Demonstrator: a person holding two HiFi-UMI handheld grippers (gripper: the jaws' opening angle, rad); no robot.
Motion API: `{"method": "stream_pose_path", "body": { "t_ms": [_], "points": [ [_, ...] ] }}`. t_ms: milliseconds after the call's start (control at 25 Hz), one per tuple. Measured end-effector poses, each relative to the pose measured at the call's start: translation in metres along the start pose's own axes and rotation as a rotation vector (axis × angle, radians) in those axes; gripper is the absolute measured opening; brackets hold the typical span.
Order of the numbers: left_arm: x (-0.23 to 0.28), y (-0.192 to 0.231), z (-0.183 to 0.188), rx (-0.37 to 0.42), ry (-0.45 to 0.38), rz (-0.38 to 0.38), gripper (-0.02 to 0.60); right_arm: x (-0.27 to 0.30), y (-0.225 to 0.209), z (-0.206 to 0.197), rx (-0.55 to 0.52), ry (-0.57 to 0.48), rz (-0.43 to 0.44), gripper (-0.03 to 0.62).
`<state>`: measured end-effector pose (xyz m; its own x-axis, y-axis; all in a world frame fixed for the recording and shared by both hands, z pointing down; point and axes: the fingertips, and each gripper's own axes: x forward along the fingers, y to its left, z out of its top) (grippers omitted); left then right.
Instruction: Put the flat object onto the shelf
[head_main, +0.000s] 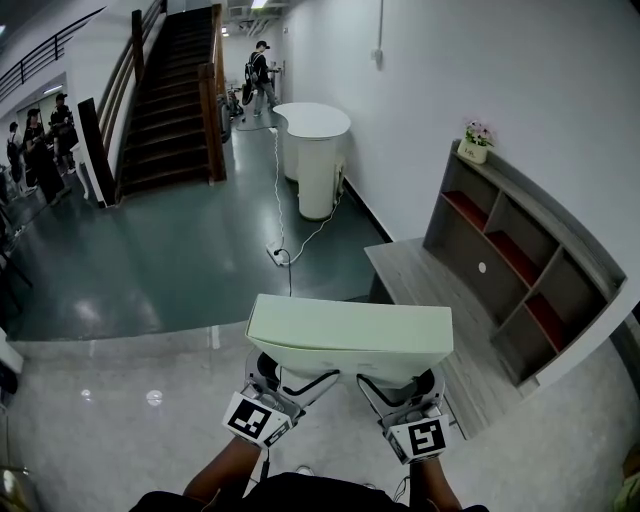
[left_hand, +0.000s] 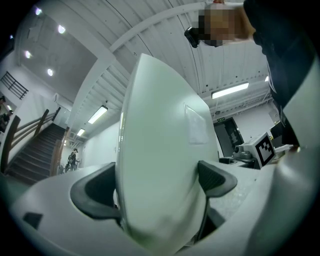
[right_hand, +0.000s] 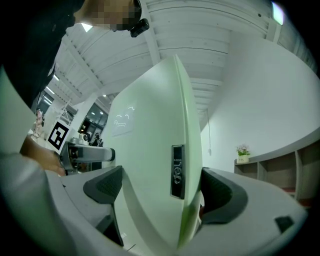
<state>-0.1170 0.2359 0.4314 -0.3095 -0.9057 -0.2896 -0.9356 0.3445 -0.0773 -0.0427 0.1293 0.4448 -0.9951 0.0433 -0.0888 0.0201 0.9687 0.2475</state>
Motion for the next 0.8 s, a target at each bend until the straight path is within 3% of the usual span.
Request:
{"method": "stream_pose_path", "body": {
  "t_ms": [400, 800],
  "points": [
    [-0.002, 0.018, 0.006, -0.020, -0.009, -0.036, 0.506, 0.012, 0.009, 0.012, -0.009, -0.019, -0.023, 0.476],
    [0.027, 0.020, -0.007, -0.020, 0.002, -0.027, 0.505, 0.024, -0.018, -0.004, -0.001, -0.003, -0.022, 0.477]
  ]
}}
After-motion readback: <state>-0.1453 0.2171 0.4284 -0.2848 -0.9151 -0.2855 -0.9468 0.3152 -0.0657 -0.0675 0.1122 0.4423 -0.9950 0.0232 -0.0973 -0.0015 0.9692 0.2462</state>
